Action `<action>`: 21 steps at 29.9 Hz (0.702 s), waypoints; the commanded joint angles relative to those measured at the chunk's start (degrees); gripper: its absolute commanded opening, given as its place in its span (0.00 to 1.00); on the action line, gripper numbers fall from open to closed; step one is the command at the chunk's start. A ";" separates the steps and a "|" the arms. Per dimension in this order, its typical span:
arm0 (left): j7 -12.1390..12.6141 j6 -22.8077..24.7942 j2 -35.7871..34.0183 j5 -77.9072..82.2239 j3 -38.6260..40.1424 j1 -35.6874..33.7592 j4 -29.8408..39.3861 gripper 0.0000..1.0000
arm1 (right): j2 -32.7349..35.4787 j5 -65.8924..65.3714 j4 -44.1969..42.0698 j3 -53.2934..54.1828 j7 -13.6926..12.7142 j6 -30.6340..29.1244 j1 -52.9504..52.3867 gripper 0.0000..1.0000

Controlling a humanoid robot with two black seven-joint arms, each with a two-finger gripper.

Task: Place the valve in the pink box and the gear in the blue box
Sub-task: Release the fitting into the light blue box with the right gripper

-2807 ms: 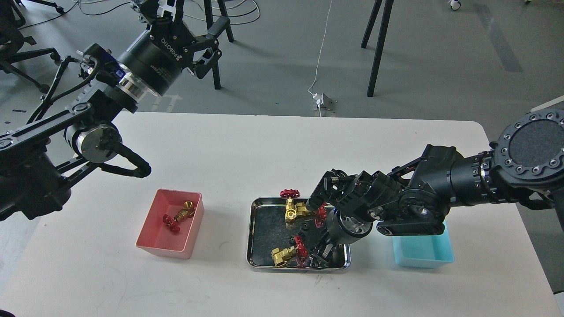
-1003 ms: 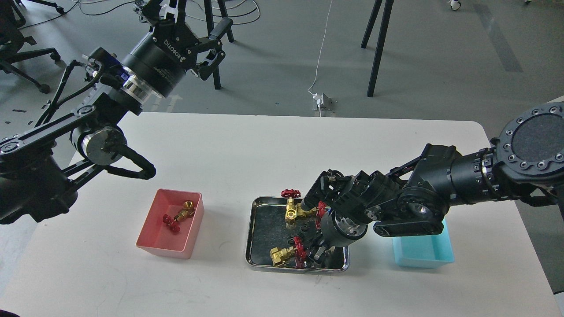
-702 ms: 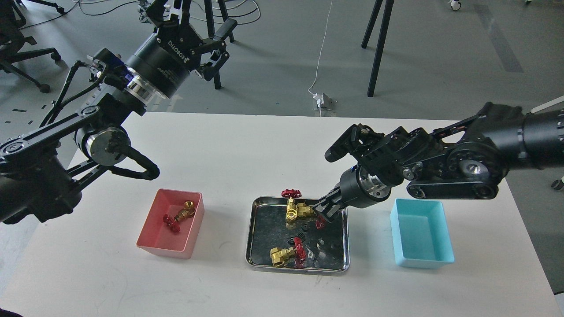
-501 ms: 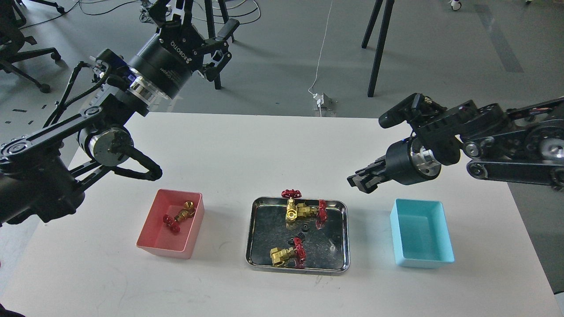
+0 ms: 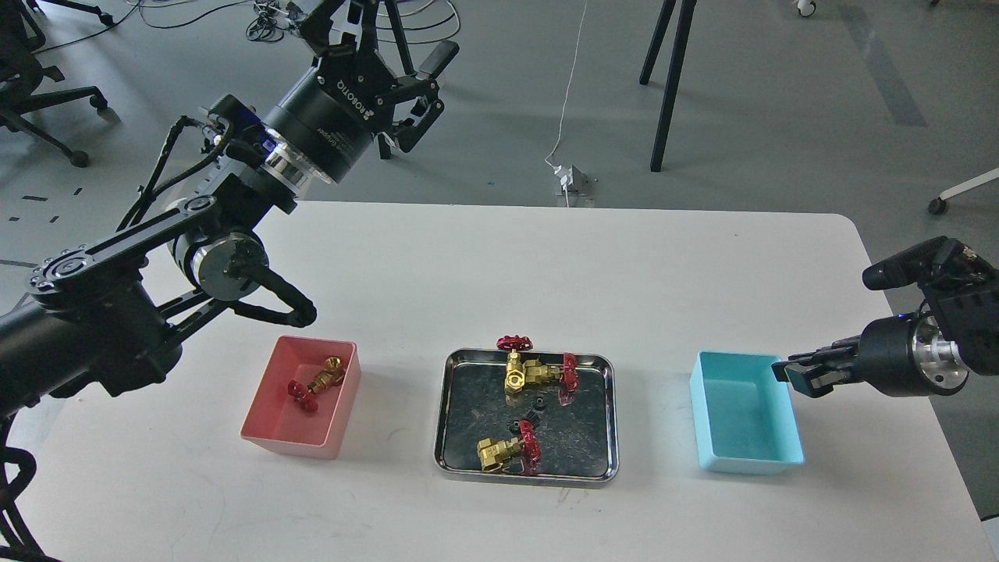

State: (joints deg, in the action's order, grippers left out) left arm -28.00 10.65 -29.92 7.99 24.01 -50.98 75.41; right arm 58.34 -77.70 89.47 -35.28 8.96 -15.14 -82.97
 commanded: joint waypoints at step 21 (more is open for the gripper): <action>0.00 6.02 -0.58 -0.43 -0.19 -4.03 -10.00 0.84 | -7.70 52.40 -11.85 26.20 0.53 11.71 6.50 0.97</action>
State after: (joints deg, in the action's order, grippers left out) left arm -28.00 12.34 -30.43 8.16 23.70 -52.09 69.43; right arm 54.06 -46.07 82.46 -16.22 8.70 -6.36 -78.16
